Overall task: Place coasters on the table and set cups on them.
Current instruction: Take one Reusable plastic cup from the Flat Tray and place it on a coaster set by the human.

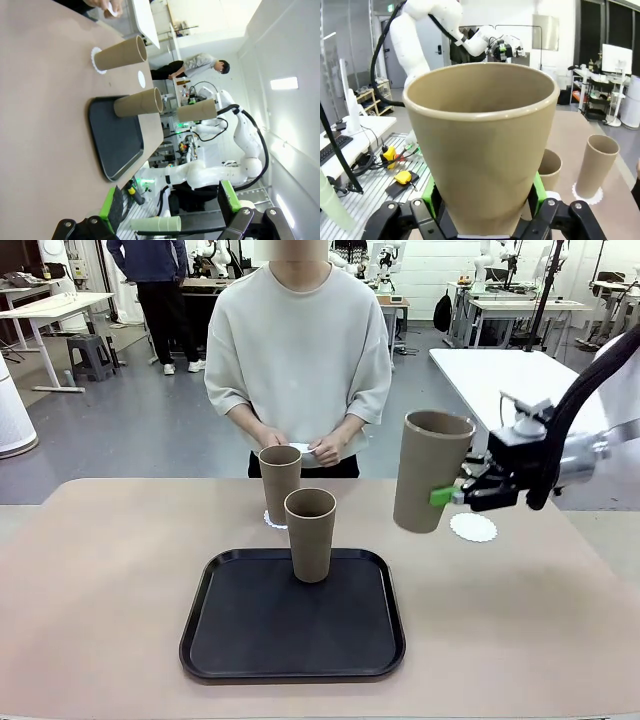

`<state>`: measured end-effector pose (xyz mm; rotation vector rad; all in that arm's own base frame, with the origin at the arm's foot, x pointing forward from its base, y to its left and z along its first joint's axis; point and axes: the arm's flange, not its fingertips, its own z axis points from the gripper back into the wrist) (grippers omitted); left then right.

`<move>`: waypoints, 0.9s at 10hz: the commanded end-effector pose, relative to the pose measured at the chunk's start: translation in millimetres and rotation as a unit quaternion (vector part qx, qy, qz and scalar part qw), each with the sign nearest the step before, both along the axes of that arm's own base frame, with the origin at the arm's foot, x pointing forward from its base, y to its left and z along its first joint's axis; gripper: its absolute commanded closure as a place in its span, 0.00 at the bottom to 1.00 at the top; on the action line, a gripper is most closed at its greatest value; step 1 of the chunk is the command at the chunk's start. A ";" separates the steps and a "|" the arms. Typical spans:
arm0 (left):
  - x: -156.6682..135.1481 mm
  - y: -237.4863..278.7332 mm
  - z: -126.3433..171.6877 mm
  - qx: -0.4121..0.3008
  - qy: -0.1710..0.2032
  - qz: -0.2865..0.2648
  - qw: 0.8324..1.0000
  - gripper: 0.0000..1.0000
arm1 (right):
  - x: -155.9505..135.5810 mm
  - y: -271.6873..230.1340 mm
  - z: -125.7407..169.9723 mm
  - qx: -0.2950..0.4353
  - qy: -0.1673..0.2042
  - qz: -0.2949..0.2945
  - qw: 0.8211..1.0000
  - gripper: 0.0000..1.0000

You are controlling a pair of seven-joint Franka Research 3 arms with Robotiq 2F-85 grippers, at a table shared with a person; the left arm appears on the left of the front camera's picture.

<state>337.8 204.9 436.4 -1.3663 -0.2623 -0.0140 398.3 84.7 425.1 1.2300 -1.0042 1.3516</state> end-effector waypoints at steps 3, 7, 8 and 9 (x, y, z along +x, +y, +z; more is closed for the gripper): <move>-0.3 -1.0 0.8 0.004 -0.003 0.006 1.000 0.00 | -2.5 11.0 21.9 -0.055 0.045 -0.036 0.997 0.96; -0.3 -1.0 0.8 0.004 -0.003 0.006 1.000 0.00 | -4.2 2.8 23.4 -0.022 0.014 -0.016 1.000 0.96; -0.3 -1.0 0.8 0.004 -0.003 0.006 1.000 0.00 | -3.6 5.6 23.8 -0.033 0.021 -0.021 0.999 0.17; -0.3 -1.0 0.8 0.004 -0.003 0.006 1.000 0.00 | 32.6 -29.5 28.2 -0.042 0.012 -0.010 0.999 0.17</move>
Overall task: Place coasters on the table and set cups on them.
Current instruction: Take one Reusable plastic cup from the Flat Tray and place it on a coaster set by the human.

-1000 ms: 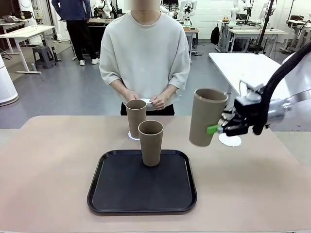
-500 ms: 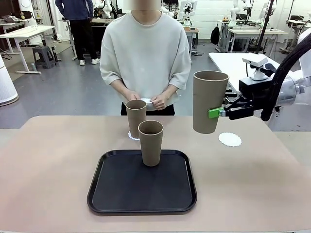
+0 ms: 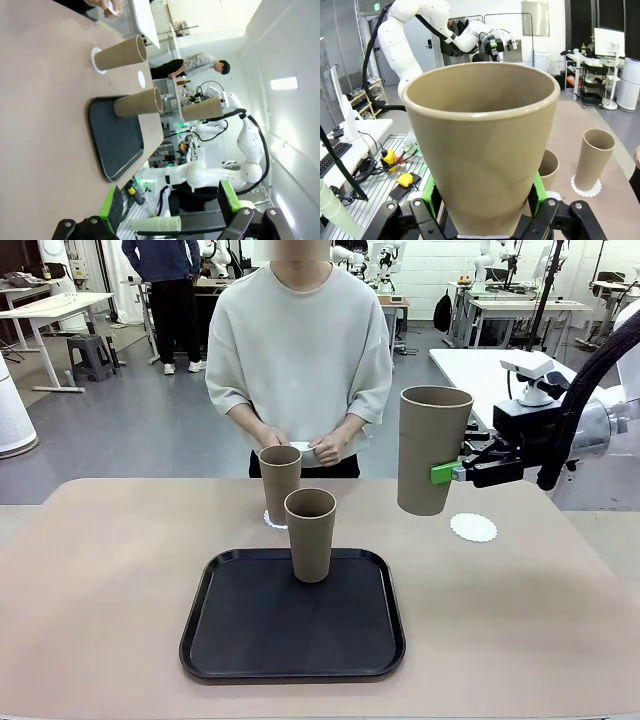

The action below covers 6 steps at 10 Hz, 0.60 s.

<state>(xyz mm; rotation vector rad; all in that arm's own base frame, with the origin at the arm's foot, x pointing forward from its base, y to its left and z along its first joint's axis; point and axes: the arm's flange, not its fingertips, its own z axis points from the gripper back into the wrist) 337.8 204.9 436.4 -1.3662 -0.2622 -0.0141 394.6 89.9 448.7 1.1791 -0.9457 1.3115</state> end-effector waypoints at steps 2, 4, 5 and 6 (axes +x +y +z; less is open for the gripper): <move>-0.3 -1.0 0.8 0.004 -0.003 0.006 1.000 0.00 | 83.4 -112.3 14.6 -0.006 0.000 -0.040 0.999 0.17; -0.3 -1.0 0.8 0.004 -0.003 0.006 1.000 0.00 | 99.8 -139.6 17.6 -0.008 0.003 -0.073 0.997 0.17; -0.3 -1.0 0.8 0.004 -0.003 0.006 1.000 0.00 | 103.2 -156.6 17.7 -0.009 0.006 -0.087 0.996 0.17; -0.3 -1.0 0.8 0.004 -0.003 0.006 1.000 0.00 | 107.1 -171.3 19.0 -0.006 0.006 -0.095 0.995 0.17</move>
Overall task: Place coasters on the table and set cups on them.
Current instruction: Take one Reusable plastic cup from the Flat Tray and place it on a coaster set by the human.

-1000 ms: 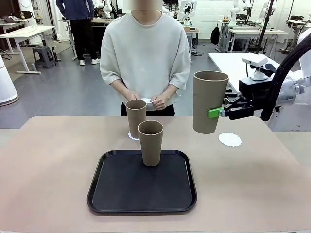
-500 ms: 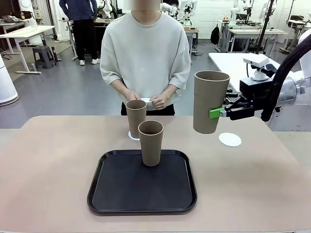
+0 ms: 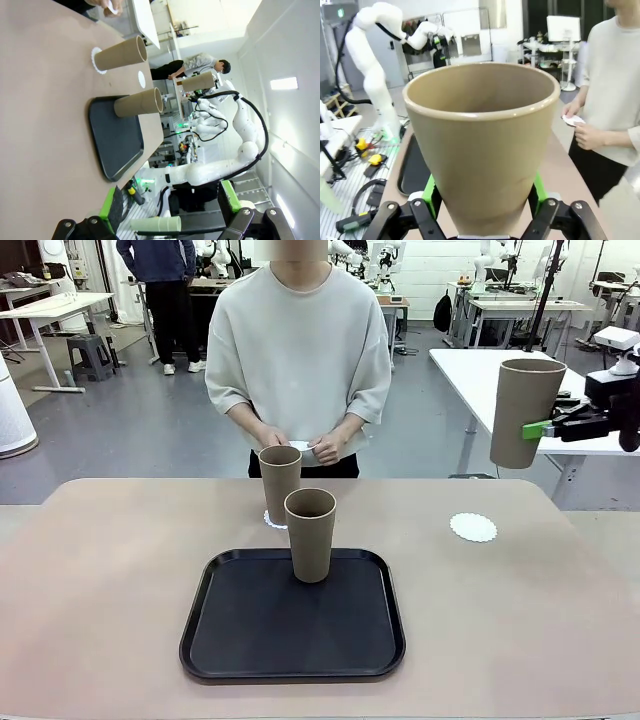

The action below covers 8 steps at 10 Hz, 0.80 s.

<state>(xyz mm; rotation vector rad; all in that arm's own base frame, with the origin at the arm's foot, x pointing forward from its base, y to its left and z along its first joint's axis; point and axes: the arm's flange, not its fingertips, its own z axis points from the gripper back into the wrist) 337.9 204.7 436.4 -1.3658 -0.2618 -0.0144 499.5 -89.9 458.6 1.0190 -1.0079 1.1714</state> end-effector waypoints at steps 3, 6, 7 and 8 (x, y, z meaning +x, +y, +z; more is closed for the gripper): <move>-0.4 -0.8 0.8 0.004 -0.003 0.006 1.000 0.00 | 5.1 -13.6 6.5 0.019 0.010 -0.024 0.999 0.17; -0.4 -0.8 0.8 0.004 -0.003 0.006 1.000 0.00 | 5.0 -12.0 2.4 0.005 -0.001 -0.011 1.000 0.17; -0.4 -0.8 0.8 0.004 -0.003 0.006 1.000 0.00 | 5.0 -12.0 2.4 0.005 -0.001 -0.011 1.000 0.17; -0.4 -0.8 0.8 0.004 -0.003 0.006 1.000 0.00 | 5.0 -12.0 2.4 0.005 -0.001 -0.011 1.000 0.17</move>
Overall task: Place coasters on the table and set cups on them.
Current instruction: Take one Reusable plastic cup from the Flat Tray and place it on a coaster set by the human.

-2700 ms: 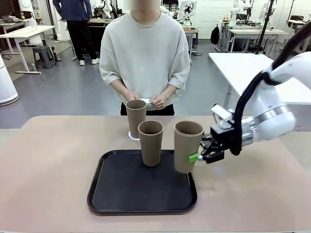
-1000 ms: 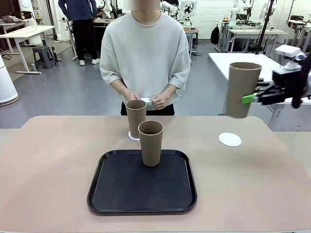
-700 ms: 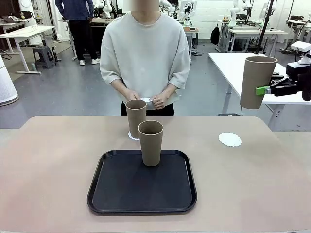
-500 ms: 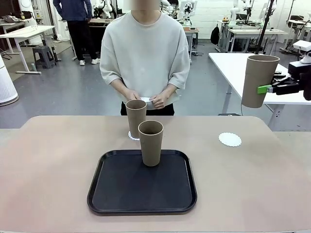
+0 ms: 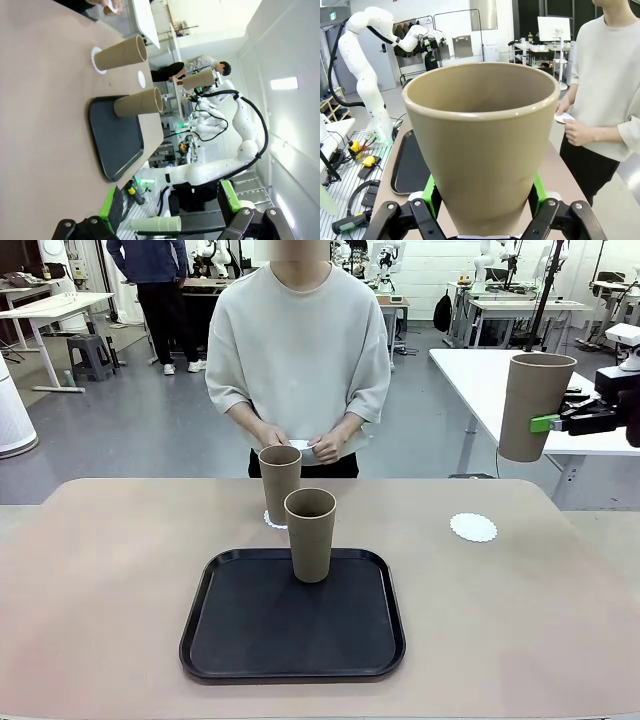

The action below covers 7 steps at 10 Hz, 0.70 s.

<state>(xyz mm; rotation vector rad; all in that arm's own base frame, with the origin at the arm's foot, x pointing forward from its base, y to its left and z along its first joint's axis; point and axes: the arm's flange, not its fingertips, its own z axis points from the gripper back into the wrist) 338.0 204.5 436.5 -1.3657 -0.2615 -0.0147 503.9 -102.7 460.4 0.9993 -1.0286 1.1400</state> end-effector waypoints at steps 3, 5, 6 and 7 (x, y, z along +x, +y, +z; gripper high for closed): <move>-0.5 -0.6 0.7 0.004 -0.003 0.006 1.000 0.00 | 16.7 -10.4 -33.8 -0.007 -0.015 0.059 0.998 0.17; -0.5 -0.6 0.7 0.004 -0.003 0.006 1.000 0.00 | 41.4 -15.4 -71.8 0.000 -0.017 0.064 0.998 0.17; -0.5 -0.6 0.7 0.004 -0.003 0.006 1.000 0.00 | 48.6 -17.0 -84.4 0.002 -0.023 0.066 0.998 0.17; -0.5 -0.6 0.7 0.004 -0.003 0.006 1.000 0.00 | 56.4 -15.9 -95.9 0.000 -0.027 0.064 0.998 0.17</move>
